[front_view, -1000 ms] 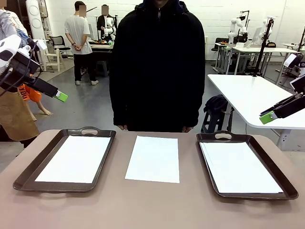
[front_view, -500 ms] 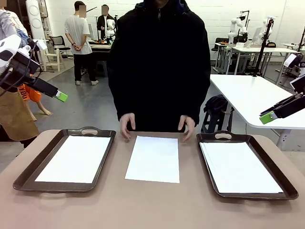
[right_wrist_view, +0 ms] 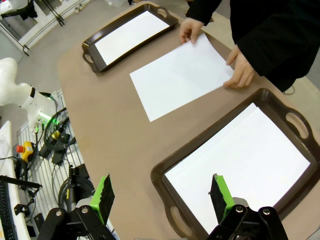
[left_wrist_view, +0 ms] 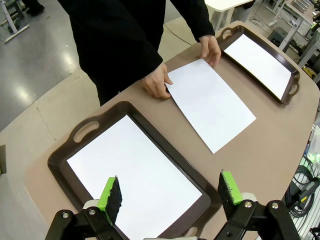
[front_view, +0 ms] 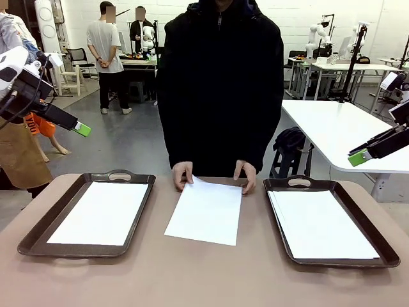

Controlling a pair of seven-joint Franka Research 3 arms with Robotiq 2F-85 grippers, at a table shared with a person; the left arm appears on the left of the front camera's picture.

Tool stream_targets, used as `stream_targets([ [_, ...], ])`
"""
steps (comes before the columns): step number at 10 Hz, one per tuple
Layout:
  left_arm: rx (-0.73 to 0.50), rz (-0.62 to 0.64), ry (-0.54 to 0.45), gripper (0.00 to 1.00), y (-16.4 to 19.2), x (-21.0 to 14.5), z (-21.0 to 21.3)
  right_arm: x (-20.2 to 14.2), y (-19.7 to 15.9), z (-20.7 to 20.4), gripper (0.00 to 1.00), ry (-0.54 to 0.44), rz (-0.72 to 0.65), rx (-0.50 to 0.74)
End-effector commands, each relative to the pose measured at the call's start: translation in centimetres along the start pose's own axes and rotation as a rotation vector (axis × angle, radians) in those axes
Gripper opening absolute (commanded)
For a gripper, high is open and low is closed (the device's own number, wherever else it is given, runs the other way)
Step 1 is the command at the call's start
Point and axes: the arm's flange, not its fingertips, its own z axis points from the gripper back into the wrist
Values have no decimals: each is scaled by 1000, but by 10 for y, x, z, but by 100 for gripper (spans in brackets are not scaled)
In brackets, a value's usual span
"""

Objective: Sort the A4 documents.
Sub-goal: Receive the A4 Paper.

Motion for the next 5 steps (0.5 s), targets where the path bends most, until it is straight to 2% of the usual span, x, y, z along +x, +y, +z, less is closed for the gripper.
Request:
stream_targets([
  [1,-9,-12,-5,100,0,-1,1,0,0,-1,100,-3,2,5],
  [5,-9,-12,-5,100,0,-1,1,0,0,-1,100,-3,2,5],
])
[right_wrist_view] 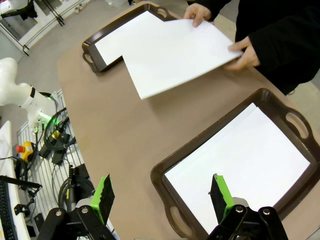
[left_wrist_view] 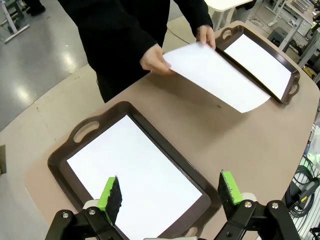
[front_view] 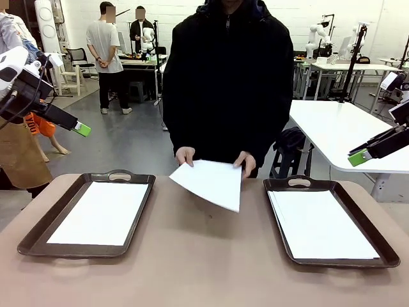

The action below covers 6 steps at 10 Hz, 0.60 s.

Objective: Sort the A4 documents.
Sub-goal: Receive the A4 Paper.

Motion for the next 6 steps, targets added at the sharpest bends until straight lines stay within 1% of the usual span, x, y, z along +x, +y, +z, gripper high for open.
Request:
stream_targets([
  [1,-9,-12,-5,100,0,-1,1,0,0,-1,100,-3,2,5],
  [6,-9,-12,-5,100,0,-1,1,0,0,-1,100,-3,2,5],
])
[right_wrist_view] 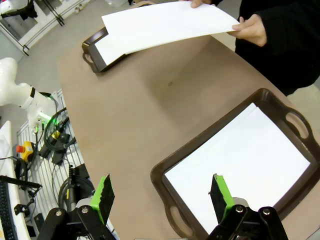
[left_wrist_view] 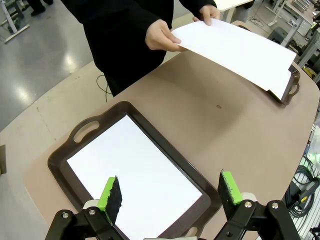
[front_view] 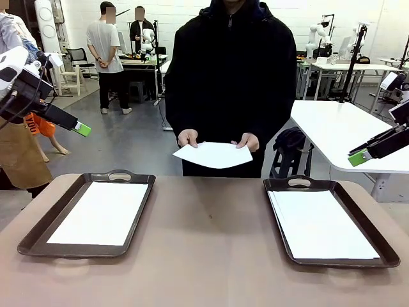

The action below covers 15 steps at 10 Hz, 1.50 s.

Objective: Sort the A4 documents.
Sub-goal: Receive the A4 Paper.

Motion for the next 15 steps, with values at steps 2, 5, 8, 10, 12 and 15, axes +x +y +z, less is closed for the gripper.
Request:
stream_targets([
  [2,-9,-12,-5,100,0,-1,1,0,0,-1,100,-3,2,5],
  [5,-9,-12,-5,100,0,-1,1,0,0,-1,100,-3,2,5],
  [8,-9,-12,-5,100,0,-1,1,0,0,-1,100,-3,2,5],
  [10,-9,-12,-5,100,0,-1,1,0,0,-1,100,-3,2,5],
  [12,-9,-12,-5,100,0,-1,1,0,0,-1,100,-3,2,5],
  [15,-9,-12,-5,100,0,-1,1,0,0,-1,100,-3,2,5],
])
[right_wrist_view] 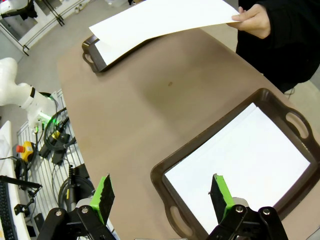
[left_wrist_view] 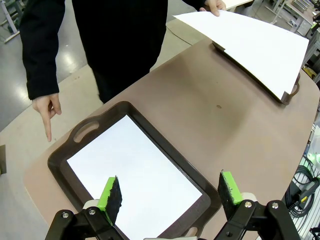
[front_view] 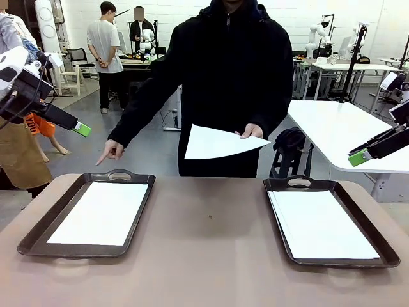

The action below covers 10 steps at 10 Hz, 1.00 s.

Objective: Sort the A4 documents.
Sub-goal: Receive the A4 Paper.

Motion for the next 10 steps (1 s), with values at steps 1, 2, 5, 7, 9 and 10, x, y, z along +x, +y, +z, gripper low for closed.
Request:
stream_targets([
  [1,-9,-12,-5,100,0,-1,1,0,0,-1,100,-3,2,5],
  [2,-9,-12,-5,100,0,-1,1,0,0,-1,100,-3,2,5],
  [5,-17,80,-50,100,11,7,-5,0,0,-1,100,-3,2,5],
  [7,-160,260,-83,100,39,32,-48,0,0,-1,100,-3,2,5],
  [9,-243,404,-51,100,55,50,-96,0,0,-1,100,-3,2,5],
  [10,-320,478,-53,100,60,60,-120,0,0,-1,100,-3,2,5],
])
